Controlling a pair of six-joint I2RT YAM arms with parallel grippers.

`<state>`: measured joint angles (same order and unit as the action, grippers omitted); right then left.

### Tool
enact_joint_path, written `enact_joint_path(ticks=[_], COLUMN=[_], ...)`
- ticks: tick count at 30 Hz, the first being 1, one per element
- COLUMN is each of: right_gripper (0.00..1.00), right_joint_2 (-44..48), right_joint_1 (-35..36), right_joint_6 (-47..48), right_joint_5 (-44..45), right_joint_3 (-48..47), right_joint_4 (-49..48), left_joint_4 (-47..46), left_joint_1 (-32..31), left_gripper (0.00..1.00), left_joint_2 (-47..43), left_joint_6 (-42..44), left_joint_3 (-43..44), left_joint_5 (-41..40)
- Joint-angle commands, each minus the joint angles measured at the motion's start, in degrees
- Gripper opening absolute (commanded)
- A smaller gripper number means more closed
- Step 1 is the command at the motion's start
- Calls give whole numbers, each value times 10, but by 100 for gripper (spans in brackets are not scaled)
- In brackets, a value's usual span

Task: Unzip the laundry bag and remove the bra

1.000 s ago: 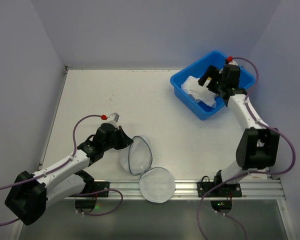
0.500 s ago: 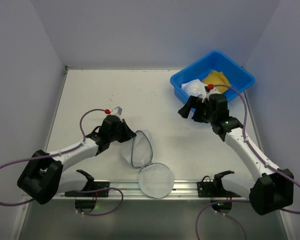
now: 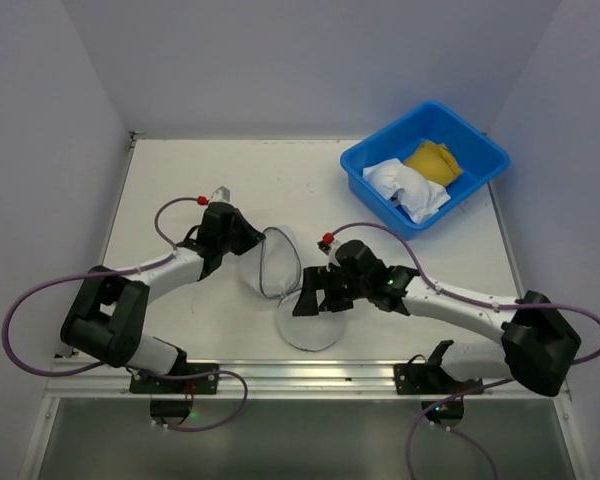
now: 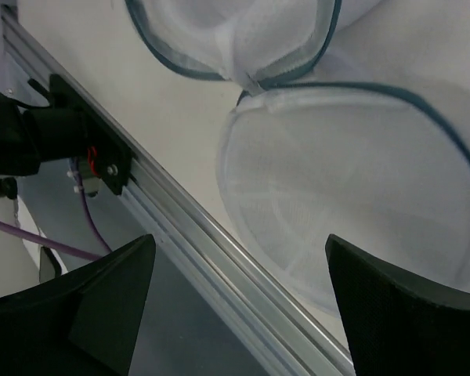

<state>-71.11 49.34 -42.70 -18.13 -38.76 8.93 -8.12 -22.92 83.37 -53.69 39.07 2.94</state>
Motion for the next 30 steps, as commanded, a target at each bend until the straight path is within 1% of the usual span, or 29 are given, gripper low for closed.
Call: enact_joint_path(ticks=[1, 5, 9, 10, 14, 17, 18, 20, 23, 25, 26, 27, 29, 30], right_gripper=[91, 92, 95, 96, 98, 99, 99, 99, 99, 99, 98, 98, 97, 96], right_joint_2=[-64, -107, -141, -154, -167, -177, -179, -179, -156, -120, -111, -102, -83, -78], right_joint_1=[17, 13, -7, -22, -89, -120, -128, -135, -137, -137, -138, -141, -160, -179], right_joint_6=[-35, -58, -53, -50, -21, 44, 55, 81, 91, 82, 75, 58, 32, 24], right_joint_5=[-14, 18, 53, 61, 71, 92, 115, 125, 147, 179, 228, 250, 278, 274], right_joint_3=[-26, -24, -32, -39, -44, -72, -89, -104, -127, -123, -121, -119, -100, -83], right_joint_4=[-9, -4, 19, 24, 28, 43, 50, 54, 65, 75, 95, 107, 130, 135], left_joint_4=[-12, 8, 21, 22, 51, 60, 60, 60, 54, 50, 47, 46, 37, 34], left_joint_1=[14, 22, 22, 22, 22, 22, 22, 21, 21, 21, 21, 21, 21, 21], left_gripper=[0, 0, 0, 0, 0, 0, 0, 0, 0, 0, 0, 0, 0, 0], left_joint_2=[2, -29, -75, -93, -136, -163, -170, -191, -216, -219, -218, -215, -204, -201], left_joint_6=[-16, -12, -8, -9, 0, 8, 6, -1, -12, -14, -13, -12, -12, -12], left_joint_3=[10, -19, -73, -85, -127, -157, -166, -189, -211, -215, -216, -215, -216, -217], left_joint_5=[-21, -26, -16, -11, 1, 32, 52, 65, 71, 69, 69, 71, 73, 74])
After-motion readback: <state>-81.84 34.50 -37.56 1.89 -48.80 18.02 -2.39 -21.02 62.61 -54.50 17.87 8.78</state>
